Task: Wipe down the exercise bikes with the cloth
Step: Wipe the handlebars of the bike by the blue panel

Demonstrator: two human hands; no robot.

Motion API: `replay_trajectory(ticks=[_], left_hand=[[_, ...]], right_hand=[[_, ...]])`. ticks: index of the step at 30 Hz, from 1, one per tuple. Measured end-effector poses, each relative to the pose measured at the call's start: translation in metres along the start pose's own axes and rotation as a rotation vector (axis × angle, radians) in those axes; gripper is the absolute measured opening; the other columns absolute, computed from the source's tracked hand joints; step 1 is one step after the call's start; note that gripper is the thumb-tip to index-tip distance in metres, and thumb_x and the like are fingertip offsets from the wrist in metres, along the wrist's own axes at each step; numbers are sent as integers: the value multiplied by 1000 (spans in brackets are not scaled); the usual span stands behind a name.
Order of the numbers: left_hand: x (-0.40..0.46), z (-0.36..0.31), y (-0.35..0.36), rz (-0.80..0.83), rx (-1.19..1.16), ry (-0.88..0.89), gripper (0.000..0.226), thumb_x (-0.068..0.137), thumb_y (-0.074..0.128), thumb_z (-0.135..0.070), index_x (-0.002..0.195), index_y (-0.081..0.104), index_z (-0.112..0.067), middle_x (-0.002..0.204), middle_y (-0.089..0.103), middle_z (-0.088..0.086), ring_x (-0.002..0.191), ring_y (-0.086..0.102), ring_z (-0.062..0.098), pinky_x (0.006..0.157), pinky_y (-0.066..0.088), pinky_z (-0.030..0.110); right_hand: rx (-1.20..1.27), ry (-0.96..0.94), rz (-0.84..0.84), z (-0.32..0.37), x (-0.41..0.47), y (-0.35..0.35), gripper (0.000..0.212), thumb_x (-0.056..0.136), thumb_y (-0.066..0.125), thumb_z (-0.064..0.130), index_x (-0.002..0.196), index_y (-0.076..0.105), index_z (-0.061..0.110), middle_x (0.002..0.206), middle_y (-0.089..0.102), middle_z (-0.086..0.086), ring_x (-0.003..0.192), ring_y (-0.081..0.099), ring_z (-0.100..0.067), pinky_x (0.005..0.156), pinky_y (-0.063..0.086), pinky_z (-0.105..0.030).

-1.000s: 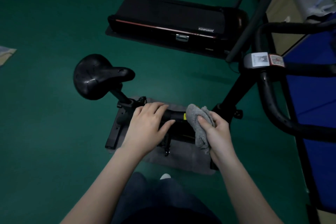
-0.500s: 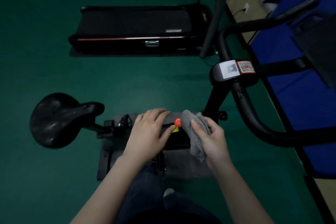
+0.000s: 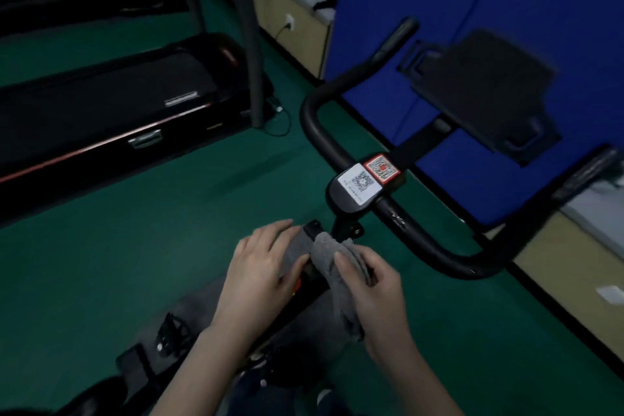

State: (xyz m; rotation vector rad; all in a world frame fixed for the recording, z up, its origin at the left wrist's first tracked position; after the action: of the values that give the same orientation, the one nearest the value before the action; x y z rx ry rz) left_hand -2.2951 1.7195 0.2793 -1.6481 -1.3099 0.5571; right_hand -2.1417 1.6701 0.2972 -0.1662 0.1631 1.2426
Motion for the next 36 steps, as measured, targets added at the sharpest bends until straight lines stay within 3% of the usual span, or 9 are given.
replay_trajectory(ticks=[5, 8, 12, 15, 20, 25, 31, 36], left_hand=[[42, -21, -8, -34, -105, 201, 46, 93, 45, -41, 131, 53, -16, 134, 50, -2, 121, 46, 18, 99, 36, 33], [62, -38, -9, -52, -133, 308, 46, 92, 50, -37, 132, 50, -15, 137, 47, -1, 125, 42, 18, 101, 34, 34], [86, -58, -2, -35, -163, 414, 46, 93, 52, -35, 134, 49, -14, 140, 45, 1, 129, 39, 20, 102, 32, 35], [101, -68, 4, -41, -194, 450, 45, 92, 55, -32, 133, 50, -14, 139, 46, 1, 128, 39, 19, 99, 33, 34], [115, -68, 15, -44, -248, 470, 42, 91, 58, -28, 130, 53, -13, 138, 48, -1, 128, 40, 19, 102, 34, 36], [119, -62, 17, -62, -351, 476, 44, 89, 62, -29, 129, 56, -13, 135, 51, -3, 123, 44, 18, 105, 33, 32], [122, -61, 16, -54, -391, 501, 44, 88, 63, -29, 128, 57, -12, 132, 53, -2, 120, 46, 18, 103, 39, 41], [123, -60, 17, -47, -427, 496, 43, 89, 61, -31, 127, 58, -13, 132, 52, -3, 122, 43, 16, 105, 36, 38]], right_hand=[[-76, -159, -364, 33, -13, -30, 13, 83, 71, 11, 85, 72, 25, 85, 74, 8, 83, 67, -1, 74, 49, -14], [-358, -402, -587, 64, -14, -52, 9, 80, 70, 30, 88, 69, 26, 92, 69, 8, 87, 63, 1, 79, 45, -9], [-733, -579, -741, 80, 8, -60, 19, 80, 72, 15, 95, 73, 5, 95, 61, 0, 90, 56, -14, 85, 37, -5], [-908, -578, -678, 70, 33, -51, 20, 81, 74, 9, 100, 73, 5, 98, 60, -6, 95, 50, -18, 86, 33, -5], [-1053, -575, -552, 48, 35, -42, 32, 75, 74, -4, 107, 71, 2, 101, 61, -8, 100, 46, -16, 89, 43, -21], [-1033, -519, -717, 48, 26, -41, 35, 71, 73, -12, 104, 71, -2, 95, 61, -13, 97, 43, -18, 89, 34, -13], [-1113, -567, -558, 48, 27, -32, 41, 69, 71, -16, 108, 69, -3, 100, 61, -14, 101, 43, -19, 98, 27, -5], [-1101, -533, -619, 49, 26, -33, 42, 67, 69, -19, 106, 70, -3, 99, 61, -13, 99, 44, -19, 95, 31, -10]])
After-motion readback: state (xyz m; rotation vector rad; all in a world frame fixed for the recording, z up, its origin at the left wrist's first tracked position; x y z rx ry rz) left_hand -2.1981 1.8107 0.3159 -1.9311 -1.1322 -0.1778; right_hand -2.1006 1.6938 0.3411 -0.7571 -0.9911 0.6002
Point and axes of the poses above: each hand's wrist, its own x-axis towards the middle knuckle, its own y-axis out of the palm, z = x × y, the point moved 5 cm from there along x, towards the middle knuckle
